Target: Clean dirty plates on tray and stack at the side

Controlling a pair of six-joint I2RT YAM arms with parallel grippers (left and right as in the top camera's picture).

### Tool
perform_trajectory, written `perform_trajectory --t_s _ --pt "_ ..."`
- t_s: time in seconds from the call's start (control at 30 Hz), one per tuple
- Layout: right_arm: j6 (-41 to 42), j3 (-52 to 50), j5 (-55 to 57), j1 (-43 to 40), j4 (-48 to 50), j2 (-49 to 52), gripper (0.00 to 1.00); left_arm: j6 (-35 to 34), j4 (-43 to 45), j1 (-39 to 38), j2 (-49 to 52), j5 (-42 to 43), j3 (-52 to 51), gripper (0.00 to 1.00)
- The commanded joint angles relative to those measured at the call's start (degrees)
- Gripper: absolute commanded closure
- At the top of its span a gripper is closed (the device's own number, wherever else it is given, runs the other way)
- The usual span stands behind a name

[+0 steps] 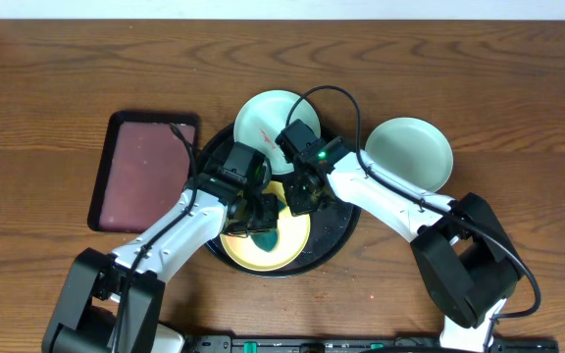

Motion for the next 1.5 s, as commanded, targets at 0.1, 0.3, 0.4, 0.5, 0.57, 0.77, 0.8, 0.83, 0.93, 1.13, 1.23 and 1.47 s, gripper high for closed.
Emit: perform_trajectory --t_s 0.1,0.3,0.4,0.5,0.57,0.77,0.8,0.83,0.93,1.13,1.23,1.47 --pt "-0.33 1.11 -0.98 0.24 1.01 0.28 0.99 4.94 1.57 -0.42 0.44 3.58 -0.33 0.93" --pt "-0.33 1.11 -0.98 0.24 1.01 0.28 0.99 4.9 4.52 -0.42 0.44 -13.22 -0.35 0.93" --pt "-0.35 1.11 -0.98 0.24 0.98 0.28 0.99 4.42 4.96 -0.42 0.44 -24.96 -0.35 0.93" --pt "-0.33 1.11 -1.03 0.24 0.92 0.28 0.99 4.26 4.68 -0.42 0.44 -32.2 -0.35 0.93" --pt "-0.33 1.11 -1.2 0.24 0.96 0.28 0.99 3.61 4.09 -0.42 0.44 -34.99 -0.35 0.92" --pt "-0.33 1.11 -1.22 0.24 0.94 0.28 0.99 -2.93 -0.13 -0.42 0.44 -37.07 -0.35 0.93" --pt "-0.35 1.11 -1.22 0.24 0.92 0.28 0.99 -4.02 -0.85 -0.42 0.44 -37.05 -0.35 0.93" --pt "-0.33 1.11 -1.22 0.24 0.92 0.28 0.99 -4.96 -1.53 -0.42 0.44 -37.0 -0.35 0.92" --pt "-0.35 1.11 -1.22 0.24 0.96 0.28 0.99 -5.86 -3.23 -0.42 0.44 -34.95 -0.35 0.93" --pt "-0.42 1.11 -1.66 0.24 1.44 0.28 0.99 -11.43 -6.45 -0.42 0.44 -32.57 -0.35 0.93" --pt "-1.29 1.11 -2.47 0.24 2.56 0.28 0.98 -17.64 -6.01 -0.42 0.44 -32.54 -0.35 0.93" --pt "-2.32 1.11 -3.78 0.17 3.82 0.61 0.78 -21.86 -4.5 -0.42 0.44 -32.28 -0.35 0.92"
